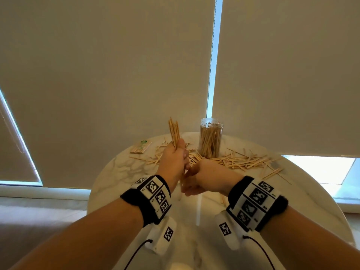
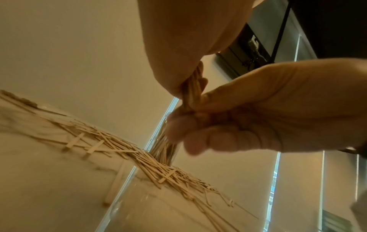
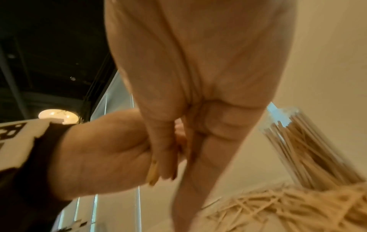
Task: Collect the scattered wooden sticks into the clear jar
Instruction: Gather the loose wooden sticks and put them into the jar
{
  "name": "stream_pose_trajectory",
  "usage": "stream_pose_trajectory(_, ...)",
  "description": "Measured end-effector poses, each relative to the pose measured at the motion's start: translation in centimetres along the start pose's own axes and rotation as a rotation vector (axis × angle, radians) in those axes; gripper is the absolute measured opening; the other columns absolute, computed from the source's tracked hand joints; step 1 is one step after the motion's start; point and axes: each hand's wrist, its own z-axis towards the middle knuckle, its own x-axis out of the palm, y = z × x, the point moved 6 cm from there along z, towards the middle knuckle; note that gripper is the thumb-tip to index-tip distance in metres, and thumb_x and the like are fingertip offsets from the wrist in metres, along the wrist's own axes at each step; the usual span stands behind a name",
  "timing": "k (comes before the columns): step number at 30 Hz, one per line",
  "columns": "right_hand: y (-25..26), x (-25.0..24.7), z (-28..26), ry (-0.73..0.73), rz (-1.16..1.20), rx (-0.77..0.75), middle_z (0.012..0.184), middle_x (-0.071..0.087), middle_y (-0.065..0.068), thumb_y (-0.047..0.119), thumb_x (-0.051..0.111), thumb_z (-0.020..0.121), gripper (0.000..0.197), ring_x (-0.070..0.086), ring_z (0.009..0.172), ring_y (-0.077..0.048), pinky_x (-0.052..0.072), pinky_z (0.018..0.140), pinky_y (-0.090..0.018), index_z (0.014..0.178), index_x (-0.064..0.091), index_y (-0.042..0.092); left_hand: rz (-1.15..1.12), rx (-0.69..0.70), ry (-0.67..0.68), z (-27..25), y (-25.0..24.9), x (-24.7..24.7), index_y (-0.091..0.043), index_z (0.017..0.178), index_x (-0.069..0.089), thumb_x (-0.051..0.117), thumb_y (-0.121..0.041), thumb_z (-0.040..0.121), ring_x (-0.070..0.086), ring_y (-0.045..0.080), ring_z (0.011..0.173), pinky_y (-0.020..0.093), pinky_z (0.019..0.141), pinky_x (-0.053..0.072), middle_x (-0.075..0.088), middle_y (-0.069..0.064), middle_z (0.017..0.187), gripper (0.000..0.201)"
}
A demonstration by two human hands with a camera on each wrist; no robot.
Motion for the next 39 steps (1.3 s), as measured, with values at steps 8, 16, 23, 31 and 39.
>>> stream_pose_trajectory(8, 4.1, -8.1, -1.2, -0.646, -0.028, -0.283, 0.108, 0.063, 0.003, 0.047, 0.034, 0.105, 0.043, 0.058, 0.1, -0.019, 0.044, 0.083, -0.033, 0.116, 0.061, 0.015, 0.494, -0.19, 0.435, -3.1, 0.9, 1.7, -0.018, 0.088, 0.053, 0.061, -0.044, 0.096, 0.036, 0.009, 0.048, 0.023, 0.047, 0.035, 0.046, -0.005, 0.062, 0.029)
stream_pose_trajectory(16, 1.8, -4.0, 0.8, -0.345, -0.951, -0.261, 0.063, 0.048, 0.002, 0.046, 0.035, 0.103, 0.049, 0.054, 0.062, -0.017, 0.045, 0.06, -0.031, 0.064, 0.05, 0.018, 0.739, -0.223, 0.52, -2.7, 1.8, 1.6, -0.032, 0.1, 0.056, 0.076, -0.023, 0.087, 0.042, 0.011, 0.051, 0.025, 0.048, 0.038, 0.053, 0.004, 0.072, 0.025)
stream_pose_trajectory(23, -0.2, -5.9, 0.8, -0.399, -0.857, -0.185, 0.072, 0.055, -0.002, 0.043, 0.034, 0.105, 0.05, 0.053, 0.07, -0.02, 0.043, 0.064, -0.032, 0.081, 0.062, 0.011, 0.947, -0.141, 0.406, -0.9, 0.1, -0.4, -0.029, 0.127, 0.051, 0.056, -0.088, 0.07, 0.068, 0.011, 0.088, 0.039, 0.086, 0.054, 0.074, -0.006, 0.1, 0.082)
stream_pose_trajectory(31, -0.8, -8.1, 0.8, -0.571, -0.439, -0.214, 0.055, 0.051, 0.0, 0.04, 0.039, 0.104, 0.055, 0.045, 0.046, -0.011, 0.037, 0.049, -0.022, 0.066, 0.063, 0.008, 0.045, -0.367, -0.002, 0.2, -0.7, -1.0, -0.01, 0.112, 0.066, 0.037, -0.062, 0.1, 0.073, 0.029, 0.097, 0.05, 0.087, 0.059, 0.075, 0.016, 0.105, 0.062)
stream_pose_trajectory(39, -1.2, -7.7, 1.5, -0.622, -0.408, -0.206, 0.05, 0.057, 0.002, 0.053, 0.042, 0.1, 0.061, 0.054, 0.048, -0.011, 0.043, 0.056, -0.028, 0.06, 0.067, 0.014, 0.47, -0.266, -0.012, 1.3, 0.0, 0.0, -0.008, 0.088, 0.072, 0.04, -0.05, 0.104, 0.065, 0.014, 0.049, 0.024, 0.044, 0.049, 0.076, 0.008, 0.074, 0.055)
